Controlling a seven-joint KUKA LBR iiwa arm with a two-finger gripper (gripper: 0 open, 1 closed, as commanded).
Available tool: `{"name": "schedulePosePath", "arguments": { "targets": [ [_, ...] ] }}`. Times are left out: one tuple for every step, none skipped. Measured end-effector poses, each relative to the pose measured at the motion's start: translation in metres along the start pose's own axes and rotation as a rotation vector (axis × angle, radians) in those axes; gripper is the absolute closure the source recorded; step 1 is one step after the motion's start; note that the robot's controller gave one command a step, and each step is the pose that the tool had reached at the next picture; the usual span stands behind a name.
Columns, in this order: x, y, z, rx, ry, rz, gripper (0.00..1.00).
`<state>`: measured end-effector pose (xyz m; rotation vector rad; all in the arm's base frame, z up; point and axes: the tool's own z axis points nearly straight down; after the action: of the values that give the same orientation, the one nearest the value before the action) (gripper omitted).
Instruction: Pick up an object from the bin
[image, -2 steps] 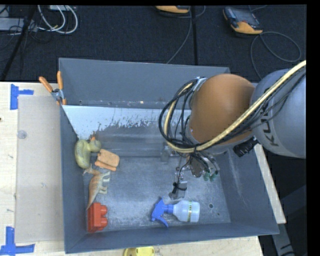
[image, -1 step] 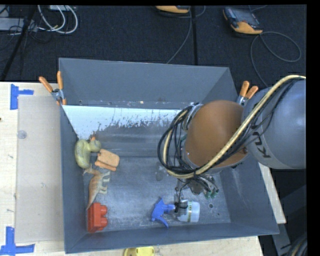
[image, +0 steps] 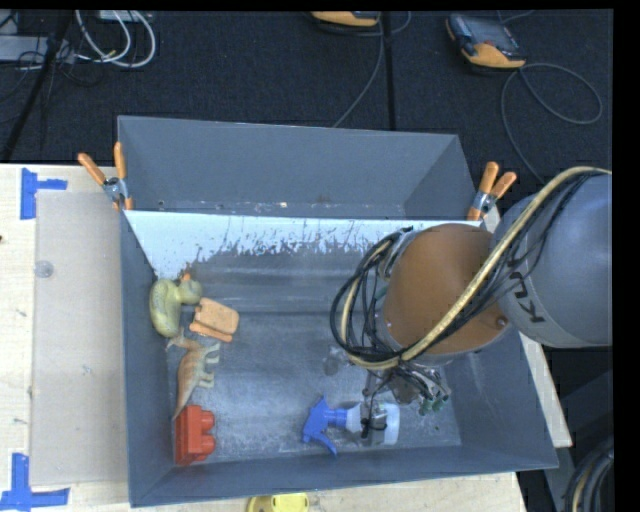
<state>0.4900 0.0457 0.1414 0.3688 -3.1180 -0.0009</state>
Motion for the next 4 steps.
{"name": "schedulePosePath", "arguments": {
  "targets": [
    [-0.004,-0.001,0.025,0.0,0.001,0.102,0.0],
    [-0.003,-0.001,0.055,-0.001,0.001,-0.152,0.0],
    [-0.003,-0.003,0.066,0.0,-0.001,-0.13,0.0],
    [-0.003,0.01,0.072,-0.002,0.003,-0.255,1.0]
  ]
}}
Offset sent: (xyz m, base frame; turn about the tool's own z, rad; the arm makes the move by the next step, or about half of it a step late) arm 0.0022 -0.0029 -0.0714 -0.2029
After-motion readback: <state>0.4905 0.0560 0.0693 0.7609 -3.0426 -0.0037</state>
